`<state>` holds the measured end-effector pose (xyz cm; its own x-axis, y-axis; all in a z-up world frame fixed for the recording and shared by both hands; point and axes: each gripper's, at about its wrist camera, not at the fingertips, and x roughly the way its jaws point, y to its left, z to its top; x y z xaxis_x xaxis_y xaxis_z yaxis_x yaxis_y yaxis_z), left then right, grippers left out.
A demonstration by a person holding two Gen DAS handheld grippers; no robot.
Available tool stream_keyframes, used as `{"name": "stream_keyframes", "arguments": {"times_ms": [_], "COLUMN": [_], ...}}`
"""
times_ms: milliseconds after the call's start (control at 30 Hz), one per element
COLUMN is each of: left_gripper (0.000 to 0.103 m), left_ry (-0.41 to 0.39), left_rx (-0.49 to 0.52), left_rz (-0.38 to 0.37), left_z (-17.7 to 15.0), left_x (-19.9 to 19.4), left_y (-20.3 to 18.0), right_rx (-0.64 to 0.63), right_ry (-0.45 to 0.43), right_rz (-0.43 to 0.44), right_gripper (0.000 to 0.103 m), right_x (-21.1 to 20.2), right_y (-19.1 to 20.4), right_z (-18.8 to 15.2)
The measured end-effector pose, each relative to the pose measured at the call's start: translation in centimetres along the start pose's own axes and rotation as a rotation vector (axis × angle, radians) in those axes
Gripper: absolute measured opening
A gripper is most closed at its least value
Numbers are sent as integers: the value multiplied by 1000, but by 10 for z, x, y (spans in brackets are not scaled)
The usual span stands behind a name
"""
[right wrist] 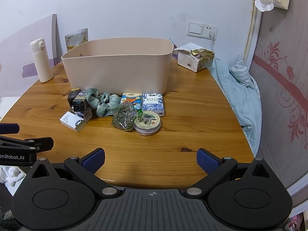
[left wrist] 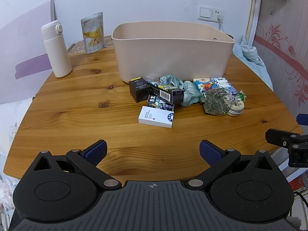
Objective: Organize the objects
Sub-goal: 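Move both tools toward the items in front of the beige bin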
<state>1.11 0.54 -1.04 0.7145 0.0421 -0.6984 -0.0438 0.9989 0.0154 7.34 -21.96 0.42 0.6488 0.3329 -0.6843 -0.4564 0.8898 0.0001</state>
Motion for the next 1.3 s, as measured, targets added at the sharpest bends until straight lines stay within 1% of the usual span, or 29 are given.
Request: {"name": "stream_keyframes", "arguments": {"times_ms": [600,867,1300], "left_gripper": [103,103,103], "left_ry": [9,10,41], "left_rx": [0,-15,-14], "left_rz": [5,6,-5], "left_z": [0,1,4], "left_x": [4,6,22], "left_y": [0,3,3], "right_rx": [-1,-1,11], "right_ry": [11,13,28], "right_rz": [1,2,4], "right_gripper": [103,103,103], "right_x": [5,7,19], "right_y": [2,1,-2], "right_z": [-1,-2,1]}}
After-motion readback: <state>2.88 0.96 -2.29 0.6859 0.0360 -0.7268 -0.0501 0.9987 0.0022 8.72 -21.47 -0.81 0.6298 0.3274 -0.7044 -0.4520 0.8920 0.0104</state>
